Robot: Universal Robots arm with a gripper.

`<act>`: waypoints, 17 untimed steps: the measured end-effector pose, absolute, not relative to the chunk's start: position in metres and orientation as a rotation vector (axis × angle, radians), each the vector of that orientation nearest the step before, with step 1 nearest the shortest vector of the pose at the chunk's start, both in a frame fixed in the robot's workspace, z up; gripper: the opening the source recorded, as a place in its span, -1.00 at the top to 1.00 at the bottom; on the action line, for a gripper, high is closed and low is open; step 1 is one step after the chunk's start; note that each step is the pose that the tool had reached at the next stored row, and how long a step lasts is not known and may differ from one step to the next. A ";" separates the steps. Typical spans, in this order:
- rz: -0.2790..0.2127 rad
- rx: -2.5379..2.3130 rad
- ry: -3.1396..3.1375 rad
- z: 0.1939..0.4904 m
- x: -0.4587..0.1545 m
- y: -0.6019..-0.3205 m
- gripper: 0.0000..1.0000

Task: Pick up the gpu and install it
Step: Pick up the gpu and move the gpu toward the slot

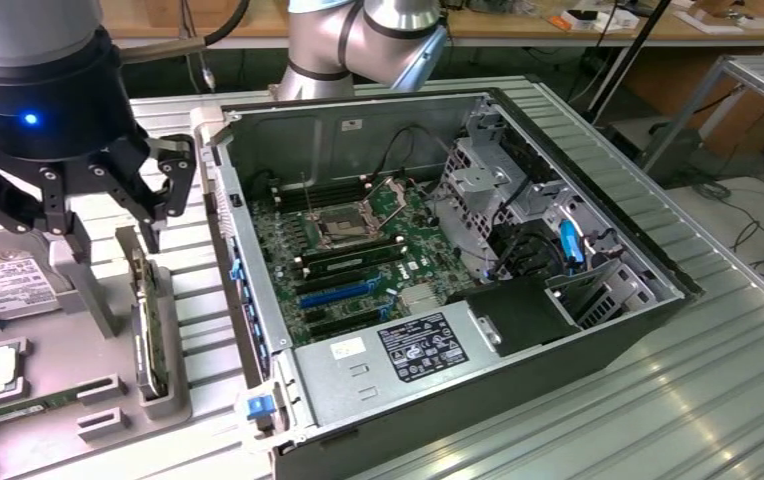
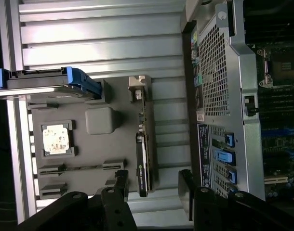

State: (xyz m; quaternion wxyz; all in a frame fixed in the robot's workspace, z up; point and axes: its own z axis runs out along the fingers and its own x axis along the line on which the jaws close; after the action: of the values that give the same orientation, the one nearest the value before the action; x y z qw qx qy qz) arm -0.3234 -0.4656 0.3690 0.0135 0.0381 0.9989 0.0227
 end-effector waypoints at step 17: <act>0.071 0.119 3.111 0.338 -0.324 -0.466 -0.08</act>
State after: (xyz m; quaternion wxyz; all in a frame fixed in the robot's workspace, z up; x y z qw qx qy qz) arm -0.3236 -0.4656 0.3381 0.0136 0.0381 0.9989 0.0227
